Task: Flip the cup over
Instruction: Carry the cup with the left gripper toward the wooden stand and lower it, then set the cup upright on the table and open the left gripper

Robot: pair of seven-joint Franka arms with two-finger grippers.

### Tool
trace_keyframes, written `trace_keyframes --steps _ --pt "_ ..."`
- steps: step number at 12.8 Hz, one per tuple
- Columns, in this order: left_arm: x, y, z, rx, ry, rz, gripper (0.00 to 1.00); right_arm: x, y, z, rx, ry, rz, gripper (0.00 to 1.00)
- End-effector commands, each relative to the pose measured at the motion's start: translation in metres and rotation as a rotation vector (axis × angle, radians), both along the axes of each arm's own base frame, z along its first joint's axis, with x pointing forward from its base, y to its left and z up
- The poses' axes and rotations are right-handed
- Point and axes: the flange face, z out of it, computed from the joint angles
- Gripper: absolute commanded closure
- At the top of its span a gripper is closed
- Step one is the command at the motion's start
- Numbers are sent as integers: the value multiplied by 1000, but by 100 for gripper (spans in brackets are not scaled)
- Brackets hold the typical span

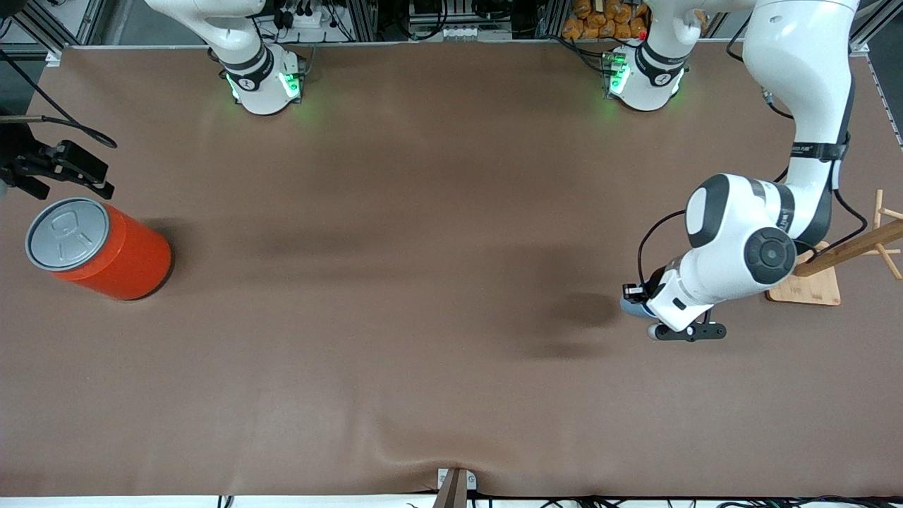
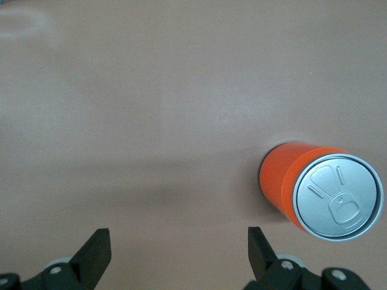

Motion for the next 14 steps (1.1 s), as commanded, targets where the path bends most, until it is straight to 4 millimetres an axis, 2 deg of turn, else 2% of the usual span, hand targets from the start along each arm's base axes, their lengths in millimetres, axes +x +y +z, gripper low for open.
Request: trace_keyframes --steps 1,5,6,7,8,9,11,14 --pt "-27 2 -19 81 -78 14 100 -3 2 6 -1 1 17 0" --pt "-38 3 -36 191 -119 -5 100 -5 3 4 -1 18 19 0" --pt "-37 2 -36 192 -119 -5 74 -5 3 4 -1 18 19 0" --pt "-34 2 -33 191 -123 -2 1 -5 3 4 -1 18 22 0" --pt "-30 2 -25 186 -137 -3 0 -5 4 4 -1 18 22 0" --pt "-23 1 -8 179 -162 3 0 -5 3 4 -1 19 20 0" --pt "-13 0 40 173 -228 10 0 -6 3 2 -1 28 17 0" --pt "-6 4 113 201 -219 30 0 -6 8 3 -1 28 20 0"
